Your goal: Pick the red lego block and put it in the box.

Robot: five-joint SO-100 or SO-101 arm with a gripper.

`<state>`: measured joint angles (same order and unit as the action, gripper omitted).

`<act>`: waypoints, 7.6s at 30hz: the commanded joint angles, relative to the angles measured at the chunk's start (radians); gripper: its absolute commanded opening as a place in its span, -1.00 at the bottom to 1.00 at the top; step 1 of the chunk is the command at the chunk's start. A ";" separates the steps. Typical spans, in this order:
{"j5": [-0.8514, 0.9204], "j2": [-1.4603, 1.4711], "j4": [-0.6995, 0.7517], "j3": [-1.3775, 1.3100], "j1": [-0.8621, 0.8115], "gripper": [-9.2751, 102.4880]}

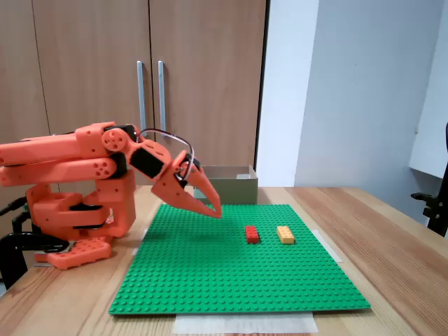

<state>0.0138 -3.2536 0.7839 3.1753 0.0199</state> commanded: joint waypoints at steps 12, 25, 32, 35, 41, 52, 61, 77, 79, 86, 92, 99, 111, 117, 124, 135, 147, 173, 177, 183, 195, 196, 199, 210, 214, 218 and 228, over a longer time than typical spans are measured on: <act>0.006 -0.011 0.006 0.009 0.006 -0.85; 0.006 -0.011 0.006 0.009 0.006 -0.85; 0.006 -0.011 0.006 0.009 0.006 -0.85; 0.006 -0.011 0.006 0.009 0.006 -0.85; 0.006 -0.011 0.006 0.009 0.006 -0.85; 0.005 -0.011 0.006 0.009 0.006 -0.85; 0.006 -0.011 0.006 0.009 0.008 -0.85; 0.054 -0.011 0.006 0.008 0.040 -0.85; 0.063 0.002 0.005 -0.005 0.037 -0.85; 0.058 0.023 0.103 -0.112 0.026 -0.85; 0.074 0.169 0.132 -0.236 0.025 -0.85; 0.080 0.422 0.098 -0.439 -0.012 -0.85; 0.008 0.983 0.124 -0.928 -0.009 -0.85; -0.012 1.169 0.166 -1.089 -0.018 -0.85; -0.044 1.328 0.233 -1.206 -0.018 -0.85; -0.046 1.520 0.357 -1.394 -0.035 -0.85; -0.051 1.600 0.422 -1.466 -0.048 -0.66; -0.066 1.672 0.514 -1.482 -0.046 -0.24; -0.060 1.700 0.508 -1.486 -0.049 -0.24; -0.061 1.715 0.505 -1.488 -0.046 -0.24; -0.061 1.749 0.488 -1.502 -0.057 -0.24; -0.060 1.752 0.488 -1.502 -0.057 -0.24; -0.057 1.763 0.480 -1.502 -0.057 -0.24; -0.055 1.764 0.460 -1.493 -0.044 -0.26; -0.058 1.753 0.466 -1.479 -0.021 -0.28; -0.063 1.750 0.477 -1.468 0.002 -0.28; -0.067 1.749 0.462 -1.454 0.014 -0.29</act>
<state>-0.0491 -1.4818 1.2594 1.7242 0.0322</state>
